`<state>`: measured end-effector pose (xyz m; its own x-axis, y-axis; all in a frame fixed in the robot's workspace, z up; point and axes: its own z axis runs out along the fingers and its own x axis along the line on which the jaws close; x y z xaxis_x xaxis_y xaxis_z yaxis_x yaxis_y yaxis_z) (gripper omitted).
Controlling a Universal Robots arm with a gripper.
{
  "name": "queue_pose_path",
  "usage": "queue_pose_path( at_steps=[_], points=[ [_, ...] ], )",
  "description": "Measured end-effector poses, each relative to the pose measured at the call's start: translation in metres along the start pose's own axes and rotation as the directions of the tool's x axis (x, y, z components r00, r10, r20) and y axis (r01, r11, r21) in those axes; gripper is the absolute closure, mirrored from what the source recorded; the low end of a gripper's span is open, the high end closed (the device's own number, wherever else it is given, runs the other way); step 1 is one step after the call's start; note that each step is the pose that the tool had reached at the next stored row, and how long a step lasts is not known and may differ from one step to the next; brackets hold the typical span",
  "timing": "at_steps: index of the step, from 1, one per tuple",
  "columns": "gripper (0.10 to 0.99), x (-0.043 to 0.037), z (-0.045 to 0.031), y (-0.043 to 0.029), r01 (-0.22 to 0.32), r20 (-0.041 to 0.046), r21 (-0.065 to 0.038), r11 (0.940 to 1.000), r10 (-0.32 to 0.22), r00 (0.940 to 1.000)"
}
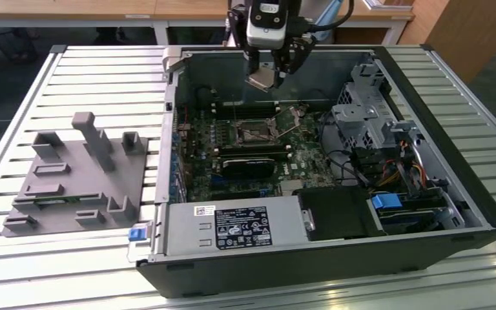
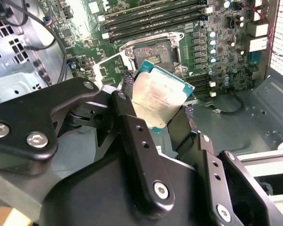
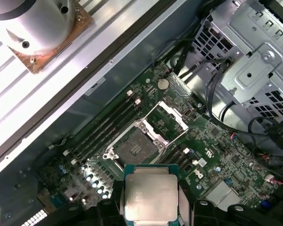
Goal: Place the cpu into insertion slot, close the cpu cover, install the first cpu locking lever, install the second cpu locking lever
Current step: 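Place the cpu into insertion slot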
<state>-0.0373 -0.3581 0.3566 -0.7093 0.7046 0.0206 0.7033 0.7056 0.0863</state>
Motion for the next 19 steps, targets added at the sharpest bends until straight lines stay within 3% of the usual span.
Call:
queue_pose_path(
  at_steps=[4,8,19],
  points=[
    [0.545,0.0,0.0015,-0.0002,-0.021,-0.0025,0.005,0.9998,0.021,0.9998],
    [0.545,-0.0001,0.0027,-0.0003,-0.06,0.0009,0.004,0.9982,0.06,0.9982],
    [0.545,-0.0001,0.005,-0.0005,-0.151,0.0081,0.003,0.9885,0.151,0.9885]
  ],
)
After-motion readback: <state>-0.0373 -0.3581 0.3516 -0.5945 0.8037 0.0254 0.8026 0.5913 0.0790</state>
